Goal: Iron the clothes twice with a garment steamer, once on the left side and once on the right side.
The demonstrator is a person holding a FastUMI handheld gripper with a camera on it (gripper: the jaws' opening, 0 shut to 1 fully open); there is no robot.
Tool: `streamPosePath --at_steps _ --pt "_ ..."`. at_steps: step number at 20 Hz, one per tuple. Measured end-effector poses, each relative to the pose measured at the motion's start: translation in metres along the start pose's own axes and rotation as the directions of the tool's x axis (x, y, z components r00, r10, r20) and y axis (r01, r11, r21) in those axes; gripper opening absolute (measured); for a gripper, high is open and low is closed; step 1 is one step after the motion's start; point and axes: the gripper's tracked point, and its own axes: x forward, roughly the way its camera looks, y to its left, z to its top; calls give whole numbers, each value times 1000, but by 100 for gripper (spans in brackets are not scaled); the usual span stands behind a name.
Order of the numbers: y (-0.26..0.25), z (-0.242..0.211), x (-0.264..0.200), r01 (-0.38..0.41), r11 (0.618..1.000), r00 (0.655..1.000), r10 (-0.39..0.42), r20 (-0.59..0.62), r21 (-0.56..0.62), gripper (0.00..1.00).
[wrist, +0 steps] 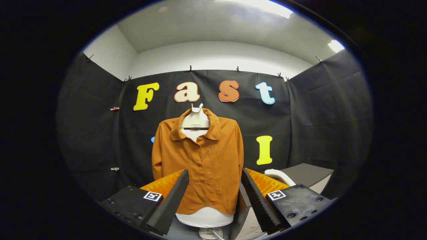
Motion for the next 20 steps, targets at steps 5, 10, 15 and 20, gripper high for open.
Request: streamPosePath --at_steps 5,10,15,20 --pt "6 0 2 -1 1000 1000 1 -1 0 98" --pt "9 -4 2 29 1000 1000 -29 -6 -2 98" --pt "2 -12 -1 94 996 995 -94 -26 -2 98" --pt "-24 -16 2 173 985 984 -173 -52 -7 98"
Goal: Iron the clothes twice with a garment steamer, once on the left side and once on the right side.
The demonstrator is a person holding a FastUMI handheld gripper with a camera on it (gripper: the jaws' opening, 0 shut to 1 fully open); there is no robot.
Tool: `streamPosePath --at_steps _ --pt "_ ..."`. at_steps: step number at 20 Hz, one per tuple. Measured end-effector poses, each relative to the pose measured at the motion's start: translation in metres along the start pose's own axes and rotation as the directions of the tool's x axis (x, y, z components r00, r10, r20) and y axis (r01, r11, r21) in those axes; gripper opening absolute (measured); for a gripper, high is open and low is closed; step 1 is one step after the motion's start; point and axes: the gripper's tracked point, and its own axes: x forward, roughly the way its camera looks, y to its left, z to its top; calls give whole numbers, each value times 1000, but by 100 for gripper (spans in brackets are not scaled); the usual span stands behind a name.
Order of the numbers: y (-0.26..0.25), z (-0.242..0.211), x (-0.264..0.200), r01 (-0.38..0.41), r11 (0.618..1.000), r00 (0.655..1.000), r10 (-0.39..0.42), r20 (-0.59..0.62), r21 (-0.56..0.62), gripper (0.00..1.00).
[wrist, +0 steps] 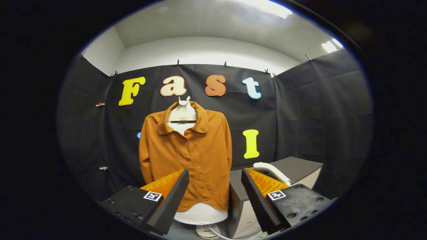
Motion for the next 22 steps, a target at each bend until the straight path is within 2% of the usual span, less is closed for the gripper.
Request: streamPosePath --at_steps 9,18,22 --pt "-62 -11 44 93 996 995 -93 -28 -1 98" --pt "-163 -29 140 148 989 987 -147 -67 7 99" --pt "-200 -48 183 133 991 984 -130 -121 19 98"
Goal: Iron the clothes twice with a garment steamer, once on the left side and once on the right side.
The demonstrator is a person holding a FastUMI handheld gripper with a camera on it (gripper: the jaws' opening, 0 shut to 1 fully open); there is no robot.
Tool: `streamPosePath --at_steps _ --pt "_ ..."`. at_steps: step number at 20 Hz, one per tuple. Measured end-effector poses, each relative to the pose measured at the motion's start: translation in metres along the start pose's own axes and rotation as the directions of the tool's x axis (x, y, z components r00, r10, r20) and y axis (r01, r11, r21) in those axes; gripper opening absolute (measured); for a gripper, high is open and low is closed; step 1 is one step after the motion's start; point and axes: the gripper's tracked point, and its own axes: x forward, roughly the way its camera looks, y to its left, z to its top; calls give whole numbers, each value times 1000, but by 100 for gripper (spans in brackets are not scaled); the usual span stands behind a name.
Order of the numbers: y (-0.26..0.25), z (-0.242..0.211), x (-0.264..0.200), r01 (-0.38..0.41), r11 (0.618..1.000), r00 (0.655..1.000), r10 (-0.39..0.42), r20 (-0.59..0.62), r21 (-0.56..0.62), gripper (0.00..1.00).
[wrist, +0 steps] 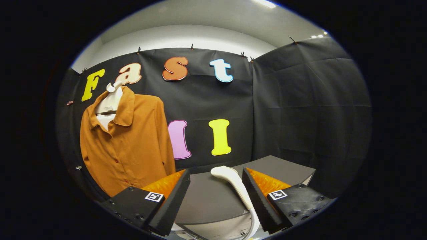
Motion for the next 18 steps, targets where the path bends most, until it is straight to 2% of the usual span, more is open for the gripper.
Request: streamPosePath --at_steps 10,18 --pt "-43 -62 87 -47 998 978 55 -201 44 98" --pt "-54 -117 123 -68 998 919 69 -389 16 99"
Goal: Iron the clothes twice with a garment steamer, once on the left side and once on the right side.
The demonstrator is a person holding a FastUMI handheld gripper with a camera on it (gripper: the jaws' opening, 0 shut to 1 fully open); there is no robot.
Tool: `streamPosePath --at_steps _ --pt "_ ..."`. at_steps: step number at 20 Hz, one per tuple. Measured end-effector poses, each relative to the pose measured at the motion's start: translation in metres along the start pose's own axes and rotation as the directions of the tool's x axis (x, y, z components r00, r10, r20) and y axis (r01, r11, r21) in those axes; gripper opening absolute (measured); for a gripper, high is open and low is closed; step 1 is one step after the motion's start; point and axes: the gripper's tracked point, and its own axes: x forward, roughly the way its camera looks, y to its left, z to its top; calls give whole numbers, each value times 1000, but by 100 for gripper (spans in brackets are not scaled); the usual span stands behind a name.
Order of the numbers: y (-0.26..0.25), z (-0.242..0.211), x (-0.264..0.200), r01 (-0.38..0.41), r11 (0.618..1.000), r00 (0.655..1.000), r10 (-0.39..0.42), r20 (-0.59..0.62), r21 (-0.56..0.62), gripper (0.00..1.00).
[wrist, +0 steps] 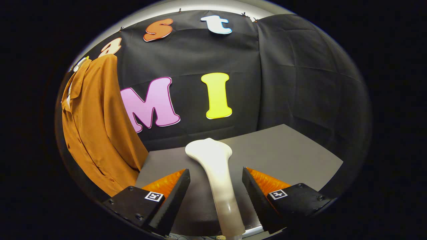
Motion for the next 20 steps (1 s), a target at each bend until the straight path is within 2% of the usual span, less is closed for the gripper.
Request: streamPosePath --at_steps 2,6,8,11,14,20 --pt "-2 -8 7 1 1000 999 -2 -34 -3 96" --pt "-10 -27 22 15 1000 993 -16 -119 -11 83" --pt "-13 -33 28 13 1000 989 -13 -148 -5 81" --pt "-8 -33 30 -7 1000 986 4 -166 -16 52" --pt "-3 -32 24 -48 999 985 46 -164 -13 47" --pt "-10 -9 3 -17 1000 997 19 -80 21 47"
